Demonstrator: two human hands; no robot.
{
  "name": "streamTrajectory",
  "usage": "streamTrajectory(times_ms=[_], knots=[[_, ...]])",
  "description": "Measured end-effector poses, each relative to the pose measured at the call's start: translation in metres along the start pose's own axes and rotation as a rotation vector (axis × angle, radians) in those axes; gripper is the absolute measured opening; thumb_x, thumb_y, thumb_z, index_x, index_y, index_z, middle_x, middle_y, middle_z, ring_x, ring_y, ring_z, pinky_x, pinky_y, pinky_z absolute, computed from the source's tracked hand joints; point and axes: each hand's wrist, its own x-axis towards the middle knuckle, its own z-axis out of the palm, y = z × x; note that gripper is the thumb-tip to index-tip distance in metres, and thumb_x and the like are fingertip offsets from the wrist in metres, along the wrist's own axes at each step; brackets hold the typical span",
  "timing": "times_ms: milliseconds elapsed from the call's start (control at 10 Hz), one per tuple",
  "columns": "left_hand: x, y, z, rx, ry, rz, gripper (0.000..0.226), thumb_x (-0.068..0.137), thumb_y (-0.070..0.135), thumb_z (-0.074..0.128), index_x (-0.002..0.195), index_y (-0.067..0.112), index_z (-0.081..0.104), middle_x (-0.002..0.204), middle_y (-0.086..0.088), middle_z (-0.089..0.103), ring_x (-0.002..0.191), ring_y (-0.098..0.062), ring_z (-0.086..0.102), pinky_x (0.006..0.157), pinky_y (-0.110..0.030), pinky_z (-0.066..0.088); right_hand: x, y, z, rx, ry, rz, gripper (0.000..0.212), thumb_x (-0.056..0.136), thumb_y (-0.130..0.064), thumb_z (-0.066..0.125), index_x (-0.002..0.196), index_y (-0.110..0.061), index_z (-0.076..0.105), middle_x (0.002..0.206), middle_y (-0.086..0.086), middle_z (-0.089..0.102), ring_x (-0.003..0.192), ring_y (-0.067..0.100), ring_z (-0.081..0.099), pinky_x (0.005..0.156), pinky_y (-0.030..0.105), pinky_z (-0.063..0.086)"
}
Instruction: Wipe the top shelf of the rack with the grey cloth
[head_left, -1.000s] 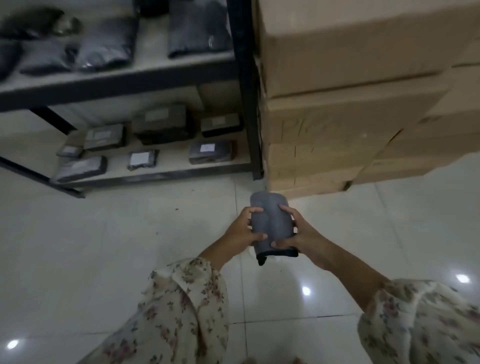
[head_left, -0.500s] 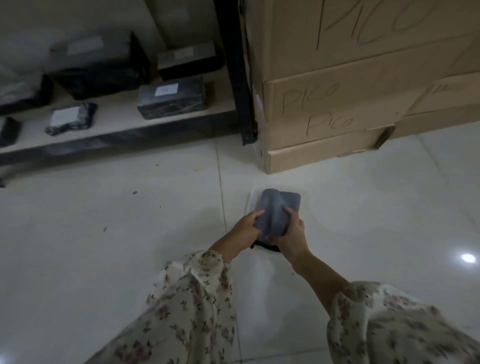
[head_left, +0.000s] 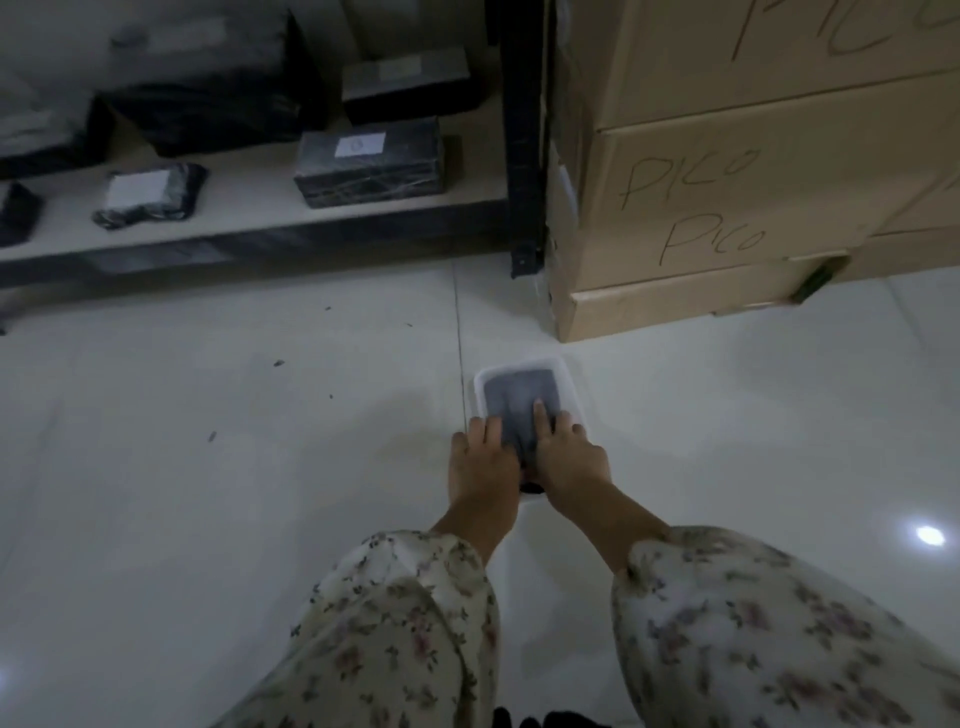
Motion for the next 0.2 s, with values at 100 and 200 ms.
streamTrajectory(times_ms=[100, 200], knots=[[-0.005, -0.008, -0.004, 0.009, 0.011, -0.014, 0.031, 0.092, 0.022, 0.049, 0.121, 0.015, 0.049, 0.129, -0.009, 0.039, 0.114, -0.027, 0.038, 0.095, -0.036, 0.033, -0.009, -0.008, -0.007, -0.065, 0.047, 0.002, 0.074, 0.093, -0.030, 0.051, 0.146, -0.006, 0.006, 0.144, 0.014, 0.025, 0.127, 0.029, 0.035, 0.093, 0.037, 0.046], [-0.017, -0.012, -0.024, 0.001, 0.029, 0.034, 0.028, 0.093, 0.023, 0.047, 0.121, 0.016, 0.050, 0.131, -0.009, 0.038, 0.116, -0.028, 0.037, 0.096, -0.037, 0.032, -0.030, -0.007, -0.024, -0.086, 0.138, -0.019, 0.063, 0.090, -0.036, 0.055, 0.138, -0.008, 0.025, 0.134, 0.012, 0.036, 0.119, 0.026, 0.040, 0.089, 0.035, 0.047]])
